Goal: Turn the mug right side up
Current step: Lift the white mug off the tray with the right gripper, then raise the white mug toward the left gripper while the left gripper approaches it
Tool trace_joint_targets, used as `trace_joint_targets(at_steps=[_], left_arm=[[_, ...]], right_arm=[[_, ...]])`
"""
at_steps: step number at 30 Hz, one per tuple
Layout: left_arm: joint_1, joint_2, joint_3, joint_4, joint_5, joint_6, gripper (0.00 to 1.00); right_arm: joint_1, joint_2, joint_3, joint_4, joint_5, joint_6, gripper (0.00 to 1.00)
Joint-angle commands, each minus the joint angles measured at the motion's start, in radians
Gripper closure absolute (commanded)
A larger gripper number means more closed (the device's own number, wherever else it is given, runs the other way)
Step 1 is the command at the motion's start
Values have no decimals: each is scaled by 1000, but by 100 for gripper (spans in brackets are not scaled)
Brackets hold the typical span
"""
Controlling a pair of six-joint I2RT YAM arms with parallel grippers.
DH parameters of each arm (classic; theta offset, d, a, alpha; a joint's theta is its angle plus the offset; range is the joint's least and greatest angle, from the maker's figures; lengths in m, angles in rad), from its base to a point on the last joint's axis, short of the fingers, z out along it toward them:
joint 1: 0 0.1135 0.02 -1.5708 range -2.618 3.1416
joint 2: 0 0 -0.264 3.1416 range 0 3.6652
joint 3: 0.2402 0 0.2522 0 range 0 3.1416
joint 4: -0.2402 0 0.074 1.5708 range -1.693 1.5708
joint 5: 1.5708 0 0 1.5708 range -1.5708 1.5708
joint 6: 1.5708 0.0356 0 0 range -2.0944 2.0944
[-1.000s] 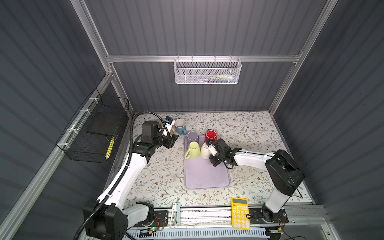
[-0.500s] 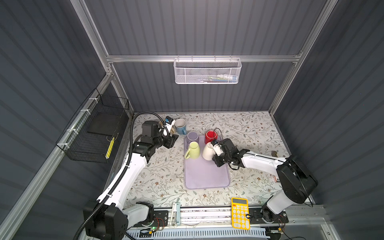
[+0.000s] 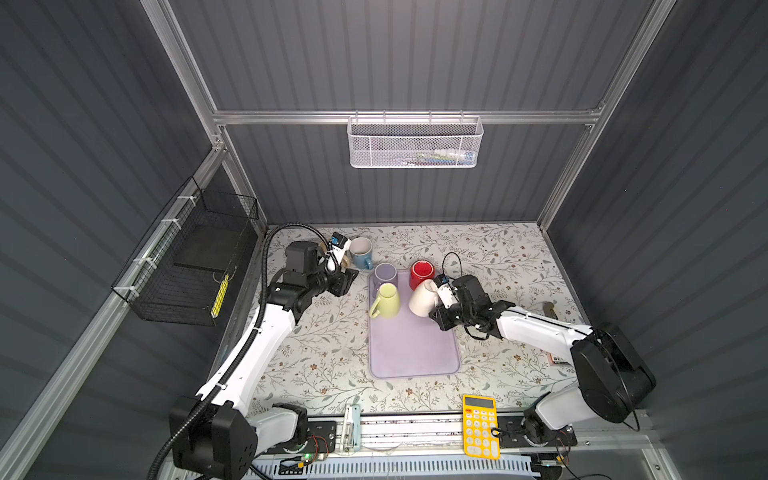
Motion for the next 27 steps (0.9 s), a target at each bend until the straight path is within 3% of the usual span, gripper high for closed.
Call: trace_joint_targets(at_steps=[1, 21, 27], left_arm=[[-6, 10, 6, 10, 41, -32, 39], [-40, 50, -25, 149, 304, -254, 40], [-68, 62, -82, 303, 383, -375, 40]], right_arm=[[-26, -54, -3, 108, -65, 26, 91], [-172, -190, -73, 356, -328, 199, 90], [-187, -178, -97, 487, -363, 275, 92]])
